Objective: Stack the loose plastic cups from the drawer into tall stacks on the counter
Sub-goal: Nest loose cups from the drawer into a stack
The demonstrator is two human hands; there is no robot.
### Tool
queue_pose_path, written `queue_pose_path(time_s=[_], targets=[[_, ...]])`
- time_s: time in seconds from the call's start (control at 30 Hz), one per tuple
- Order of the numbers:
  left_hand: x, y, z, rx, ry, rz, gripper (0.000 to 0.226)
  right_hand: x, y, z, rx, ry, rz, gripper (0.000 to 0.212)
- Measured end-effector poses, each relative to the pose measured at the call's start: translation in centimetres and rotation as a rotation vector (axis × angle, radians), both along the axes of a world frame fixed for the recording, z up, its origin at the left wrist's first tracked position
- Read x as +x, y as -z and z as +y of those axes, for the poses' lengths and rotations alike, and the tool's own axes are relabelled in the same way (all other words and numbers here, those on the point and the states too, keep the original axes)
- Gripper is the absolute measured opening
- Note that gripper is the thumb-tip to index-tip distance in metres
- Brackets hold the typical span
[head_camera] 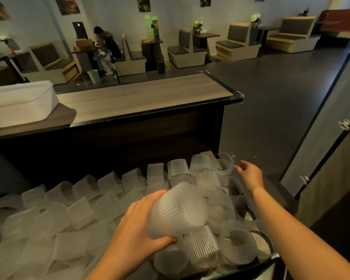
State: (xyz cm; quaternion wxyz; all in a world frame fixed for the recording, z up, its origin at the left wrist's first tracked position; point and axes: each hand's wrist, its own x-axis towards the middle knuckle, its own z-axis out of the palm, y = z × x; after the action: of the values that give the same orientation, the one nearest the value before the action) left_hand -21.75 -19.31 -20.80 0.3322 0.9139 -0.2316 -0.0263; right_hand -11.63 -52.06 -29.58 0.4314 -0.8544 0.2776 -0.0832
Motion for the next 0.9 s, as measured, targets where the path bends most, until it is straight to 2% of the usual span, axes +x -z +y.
queue_pose_path(time_s=[0.07,0.23,0.37,0.47,0.6,0.73,0.9], targets=[[-0.1,0.3,0.2,-0.003,0.001,0.005,0.082,0.3,0.6,0.2,-0.02,0.019,0.03,0.046],[-0.2,0.4,0.2,0.013,0.006,-0.009,0.088,1.1,1.8,0.5,-0.016,0.088,0.066,0.029],[0.1,0.2,0.3,0.012,-0.021,0.003,0.088,2.1,2.0,0.2,0.093,0.205,0.057,0.024],[0.4,0.3,0.5,0.008,-0.029,0.014,0.087,2.1,1.6,0.1,0.145,0.274,-0.033,0.02],[0.8,0.3,0.4,0.014,-0.034,0.027,0.084,1.2,-0.7,0.4,0.238,0.31,-0.256,0.019],[1.2,0.3,0.2,0.024,-0.036,0.019,0.083,-0.1,-4.5,1.7,0.403,0.198,-0.363,0.015],[1.8,0.6,-0.1,0.028,-0.054,0.007,0.082,-4.6,-10.1,5.5,0.613,-0.202,-0.459,0.012]])
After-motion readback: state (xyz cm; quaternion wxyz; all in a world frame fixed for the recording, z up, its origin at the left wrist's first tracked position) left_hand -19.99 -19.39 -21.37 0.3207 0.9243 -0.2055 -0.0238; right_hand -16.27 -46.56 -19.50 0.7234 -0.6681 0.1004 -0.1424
